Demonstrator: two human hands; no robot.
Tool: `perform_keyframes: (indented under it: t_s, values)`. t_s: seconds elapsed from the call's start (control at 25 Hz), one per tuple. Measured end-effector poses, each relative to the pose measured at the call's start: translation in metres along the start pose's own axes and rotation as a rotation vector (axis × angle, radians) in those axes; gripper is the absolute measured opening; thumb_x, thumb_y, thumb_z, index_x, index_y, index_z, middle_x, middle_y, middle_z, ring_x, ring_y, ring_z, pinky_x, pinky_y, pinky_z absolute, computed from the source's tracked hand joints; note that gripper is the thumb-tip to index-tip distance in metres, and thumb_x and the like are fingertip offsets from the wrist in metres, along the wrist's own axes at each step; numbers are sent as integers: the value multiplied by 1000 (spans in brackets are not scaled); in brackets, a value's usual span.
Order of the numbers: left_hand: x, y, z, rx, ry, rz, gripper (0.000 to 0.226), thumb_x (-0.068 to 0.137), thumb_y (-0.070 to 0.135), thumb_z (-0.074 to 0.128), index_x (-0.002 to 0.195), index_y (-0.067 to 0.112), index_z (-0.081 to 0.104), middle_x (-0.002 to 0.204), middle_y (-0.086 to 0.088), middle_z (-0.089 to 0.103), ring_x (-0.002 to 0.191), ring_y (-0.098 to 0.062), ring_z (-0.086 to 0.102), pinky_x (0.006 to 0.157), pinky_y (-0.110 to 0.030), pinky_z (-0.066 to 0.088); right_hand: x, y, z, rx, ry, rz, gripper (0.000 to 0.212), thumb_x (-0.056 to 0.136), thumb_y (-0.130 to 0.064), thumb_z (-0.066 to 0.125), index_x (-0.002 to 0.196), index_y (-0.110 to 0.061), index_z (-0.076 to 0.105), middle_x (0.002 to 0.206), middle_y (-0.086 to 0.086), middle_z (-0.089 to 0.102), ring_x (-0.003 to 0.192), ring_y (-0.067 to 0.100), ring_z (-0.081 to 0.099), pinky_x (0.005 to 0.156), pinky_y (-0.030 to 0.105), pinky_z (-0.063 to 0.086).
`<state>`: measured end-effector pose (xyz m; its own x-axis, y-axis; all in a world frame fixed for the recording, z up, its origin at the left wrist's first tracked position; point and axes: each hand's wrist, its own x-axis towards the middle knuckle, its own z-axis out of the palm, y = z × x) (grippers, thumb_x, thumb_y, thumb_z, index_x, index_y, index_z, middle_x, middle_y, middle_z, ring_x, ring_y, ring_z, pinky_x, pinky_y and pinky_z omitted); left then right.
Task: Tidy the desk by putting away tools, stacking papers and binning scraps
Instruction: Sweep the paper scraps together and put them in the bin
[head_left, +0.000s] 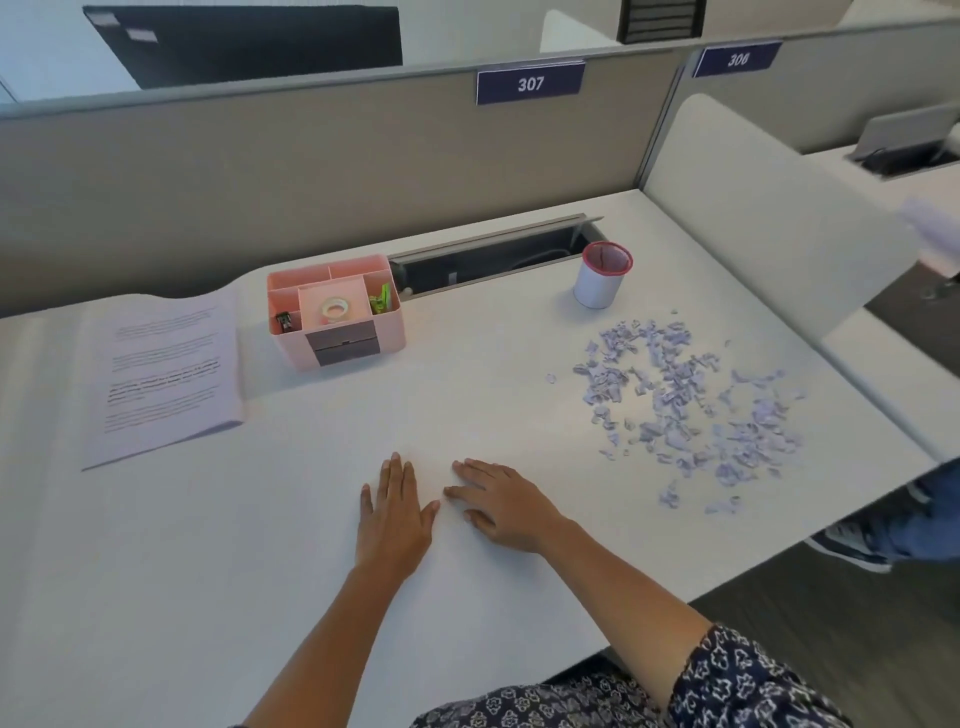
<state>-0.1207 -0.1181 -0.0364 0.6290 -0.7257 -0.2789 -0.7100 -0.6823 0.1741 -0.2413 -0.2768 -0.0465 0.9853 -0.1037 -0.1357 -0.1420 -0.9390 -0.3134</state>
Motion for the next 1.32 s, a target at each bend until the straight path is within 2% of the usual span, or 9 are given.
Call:
perform_keyframes:
  t_s: [0.08,0.16,0.24,0.32,0.44,0.76,1.0,1.2,1.32]
  values:
    - [7,16,-1,0,13,8,76,95,56,7,154,8,8,162,-9,-5,150,-22,-3,121,-44,6,-4,16,-7,-3,51,-15,45,96,-28,35,138,-23,51,155,5,35,144,25,30,113,41,29]
    - [18,38,-2,-18,38,12,93,78,60,-13,154,10,9,162,-7,-5,150,-23,-3,120,-43,6,-8,40,-15,-37,111,-50,49,91,-28,29,128,-21,59,147,6,47,135,27,43,108,42,35]
    - [32,67,0,-66,61,5,100,71,60,-18,154,11,10,162,-6,-4,150,-23,-3,120,-42,6,-15,68,-24,-66,161,-87,44,89,-27,32,117,-20,65,138,7,56,126,29,52,104,43,40]
    - [46,106,-2,-125,63,-17,94,78,61,-11,154,11,11,163,-6,-2,150,-22,-2,120,-42,6,-24,102,-34,-86,222,-111,36,87,-25,40,107,-20,69,127,5,64,117,27,58,98,43,47]
    - [70,168,1,-149,38,-45,68,100,52,19,154,13,7,163,-6,-5,150,-20,-4,120,-39,4,-38,166,-56,-81,303,-104,30,85,-23,45,103,-22,70,117,2,67,111,23,59,92,38,50]
    - [130,278,2,-274,45,-185,75,98,52,34,154,11,5,162,-12,-3,150,-26,-1,119,-38,7,-81,334,-121,-42,462,147,30,81,-14,52,104,-18,71,118,3,66,115,26,55,89,43,49]
    - [151,308,-3,-366,36,-248,83,95,49,46,154,11,1,162,-13,-6,150,-25,-2,119,-37,10,-95,438,-153,-85,420,303,34,86,-15,50,115,-19,68,134,5,60,124,30,52,94,45,47]
    - [166,320,-10,-367,9,-275,87,93,47,53,154,13,0,162,-12,-6,149,-25,-1,118,-38,13,-88,497,-152,-94,315,364,42,89,-23,38,121,-17,65,142,13,52,130,35,49,91,52,50]
    - [177,330,-12,-381,25,-264,89,92,45,57,154,13,2,162,-11,-3,149,-24,1,118,-38,16,-87,520,-148,-89,272,385,52,93,-29,24,133,-18,56,150,14,41,140,34,37,105,55,39]
